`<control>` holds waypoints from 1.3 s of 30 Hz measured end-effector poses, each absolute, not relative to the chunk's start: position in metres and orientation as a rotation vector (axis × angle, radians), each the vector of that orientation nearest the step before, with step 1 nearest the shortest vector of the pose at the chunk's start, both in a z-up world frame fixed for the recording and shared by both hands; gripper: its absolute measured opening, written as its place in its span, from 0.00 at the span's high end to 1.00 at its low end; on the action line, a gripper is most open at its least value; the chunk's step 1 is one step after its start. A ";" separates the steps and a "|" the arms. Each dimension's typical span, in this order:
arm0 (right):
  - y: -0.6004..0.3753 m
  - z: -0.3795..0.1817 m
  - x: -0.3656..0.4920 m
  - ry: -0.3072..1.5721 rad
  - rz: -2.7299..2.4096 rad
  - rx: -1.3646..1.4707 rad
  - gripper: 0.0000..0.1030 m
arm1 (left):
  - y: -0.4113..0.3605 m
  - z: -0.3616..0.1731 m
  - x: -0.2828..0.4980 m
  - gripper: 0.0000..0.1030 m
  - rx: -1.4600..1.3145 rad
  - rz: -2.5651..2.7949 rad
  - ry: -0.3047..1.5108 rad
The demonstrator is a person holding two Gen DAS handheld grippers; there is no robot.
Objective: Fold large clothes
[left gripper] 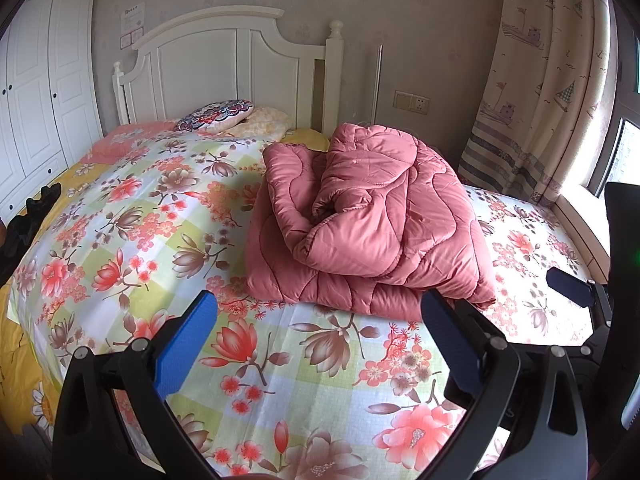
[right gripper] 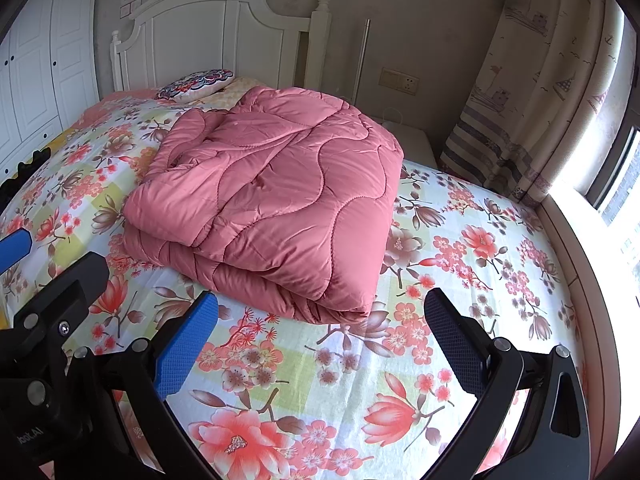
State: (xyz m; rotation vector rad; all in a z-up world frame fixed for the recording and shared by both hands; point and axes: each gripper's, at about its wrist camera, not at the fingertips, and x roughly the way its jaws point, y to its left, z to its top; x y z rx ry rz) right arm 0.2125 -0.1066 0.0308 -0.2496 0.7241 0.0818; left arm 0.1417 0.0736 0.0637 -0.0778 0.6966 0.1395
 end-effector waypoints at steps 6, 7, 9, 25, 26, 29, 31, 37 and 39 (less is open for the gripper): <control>-0.106 0.031 0.213 0.724 0.081 -0.250 0.04 | 0.074 0.063 0.143 0.02 -0.079 0.140 0.702; -0.107 0.030 0.213 0.725 0.080 -0.252 0.04 | 0.074 0.063 0.143 0.02 -0.078 0.140 0.703; -0.107 0.030 0.213 0.727 0.081 -0.251 0.04 | 0.074 0.063 0.143 0.02 -0.078 0.139 0.704; -0.107 0.032 0.209 0.715 0.098 -0.259 0.04 | 0.074 0.063 0.142 0.02 -0.076 0.143 0.695; -0.108 0.032 0.209 0.715 0.099 -0.259 0.04 | 0.074 0.063 0.142 0.02 -0.077 0.143 0.695; -0.108 0.033 0.209 0.710 0.102 -0.260 0.04 | 0.073 0.064 0.141 0.02 -0.073 0.143 0.687; -0.108 0.034 0.208 0.707 0.102 -0.261 0.04 | 0.073 0.064 0.140 0.02 -0.074 0.143 0.686; -0.109 0.036 0.207 0.699 0.109 -0.264 0.04 | 0.072 0.065 0.138 0.02 -0.068 0.138 0.678; -0.109 0.037 0.206 0.698 0.110 -0.265 0.04 | 0.070 0.066 0.137 0.02 -0.067 0.138 0.676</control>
